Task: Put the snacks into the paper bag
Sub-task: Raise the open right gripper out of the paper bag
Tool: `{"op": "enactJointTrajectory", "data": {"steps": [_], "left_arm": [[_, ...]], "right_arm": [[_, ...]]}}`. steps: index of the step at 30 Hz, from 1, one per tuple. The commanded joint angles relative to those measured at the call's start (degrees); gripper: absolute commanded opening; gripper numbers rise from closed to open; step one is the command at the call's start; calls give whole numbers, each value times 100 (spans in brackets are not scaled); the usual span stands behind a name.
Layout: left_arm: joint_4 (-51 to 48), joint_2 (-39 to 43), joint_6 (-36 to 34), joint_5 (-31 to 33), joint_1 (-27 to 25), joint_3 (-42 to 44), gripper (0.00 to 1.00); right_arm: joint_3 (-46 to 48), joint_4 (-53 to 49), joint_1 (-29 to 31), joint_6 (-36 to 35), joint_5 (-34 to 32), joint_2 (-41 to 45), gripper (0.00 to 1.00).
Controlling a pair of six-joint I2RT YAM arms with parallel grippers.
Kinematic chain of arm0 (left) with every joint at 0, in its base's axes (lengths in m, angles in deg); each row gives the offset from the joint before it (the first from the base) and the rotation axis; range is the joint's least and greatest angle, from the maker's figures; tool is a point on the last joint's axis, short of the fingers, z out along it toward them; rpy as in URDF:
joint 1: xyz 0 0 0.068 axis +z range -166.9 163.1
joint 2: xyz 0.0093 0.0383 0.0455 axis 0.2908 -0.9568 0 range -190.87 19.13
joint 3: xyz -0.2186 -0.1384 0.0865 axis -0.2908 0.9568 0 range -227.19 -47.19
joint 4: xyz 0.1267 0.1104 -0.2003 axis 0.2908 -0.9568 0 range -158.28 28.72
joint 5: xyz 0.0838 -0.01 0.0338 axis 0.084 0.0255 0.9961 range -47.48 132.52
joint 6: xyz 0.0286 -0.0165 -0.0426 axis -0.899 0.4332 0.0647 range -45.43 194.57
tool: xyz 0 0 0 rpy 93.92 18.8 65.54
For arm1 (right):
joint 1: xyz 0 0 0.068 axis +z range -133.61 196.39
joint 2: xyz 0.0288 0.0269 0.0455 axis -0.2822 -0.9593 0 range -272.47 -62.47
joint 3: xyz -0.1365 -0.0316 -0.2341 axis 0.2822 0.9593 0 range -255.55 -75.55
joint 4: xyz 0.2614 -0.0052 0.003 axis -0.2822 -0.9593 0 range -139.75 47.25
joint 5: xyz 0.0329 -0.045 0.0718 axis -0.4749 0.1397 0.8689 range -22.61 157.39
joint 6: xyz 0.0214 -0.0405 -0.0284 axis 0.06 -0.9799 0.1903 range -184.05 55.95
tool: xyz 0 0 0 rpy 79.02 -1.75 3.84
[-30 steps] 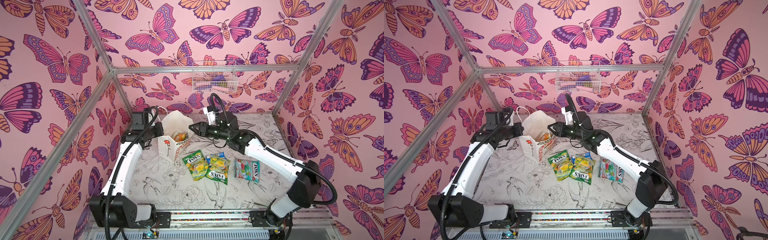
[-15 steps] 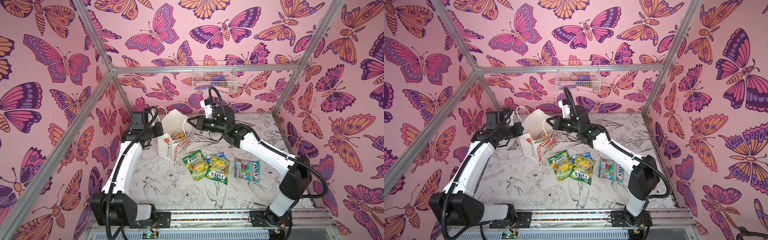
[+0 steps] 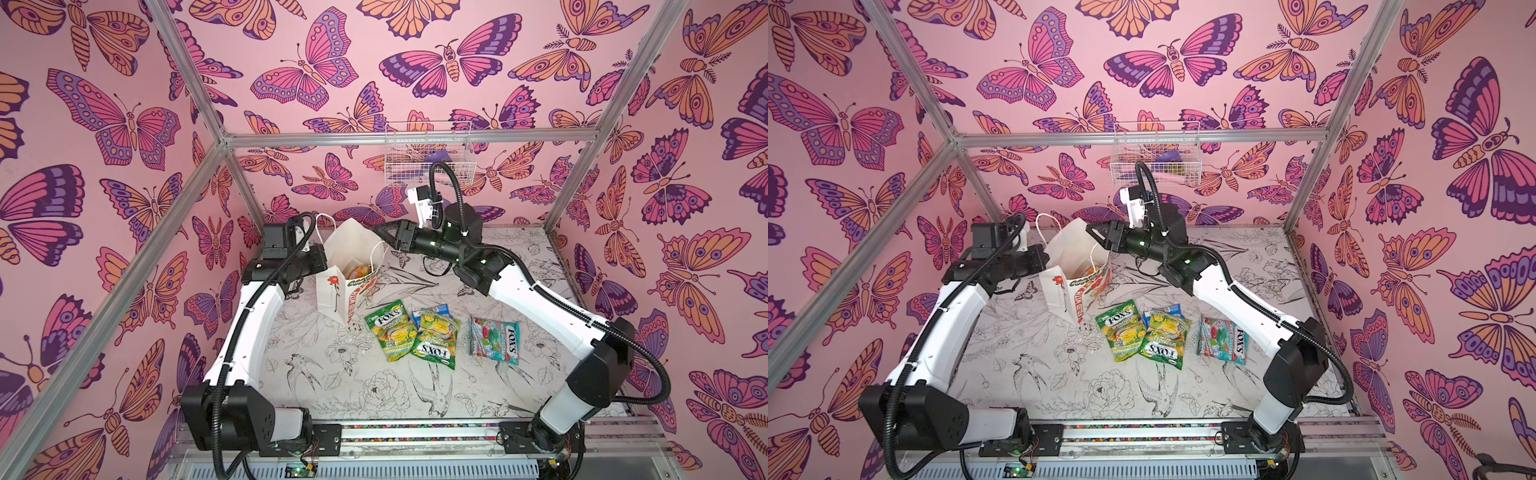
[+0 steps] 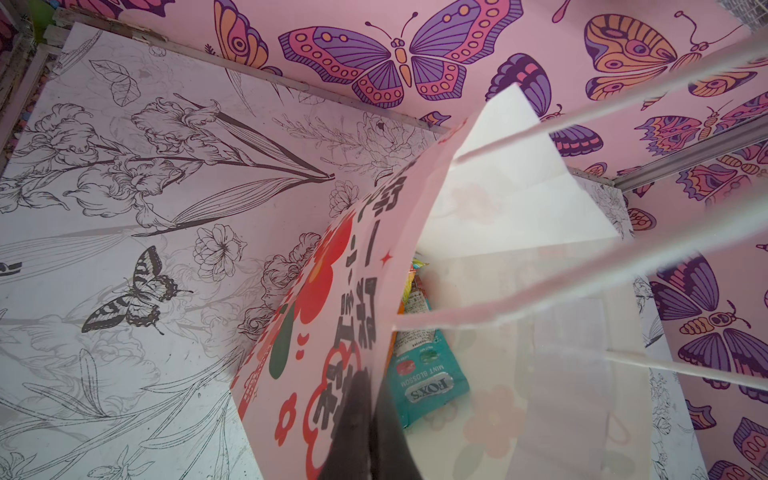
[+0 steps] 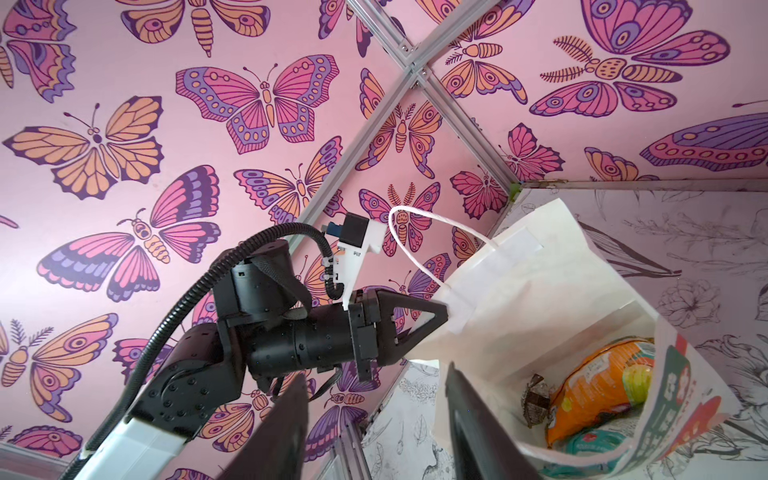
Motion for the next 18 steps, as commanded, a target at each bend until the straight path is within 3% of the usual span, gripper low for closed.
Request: {"op": "enactJointTrajectory", "data": {"steps": [1, 9, 18], "left_arm": [[154, -83, 72, -137, 32, -33, 0], [154, -102, 89, -137, 49, -31, 0], [168, -102, 102, -175, 49, -31, 0]], "right_arm": [[228, 147, -21, 150, 27, 204, 59], [776, 507, -10, 594, -2, 257, 63], [279, 1163, -6, 1265, 278, -498, 64]]}}
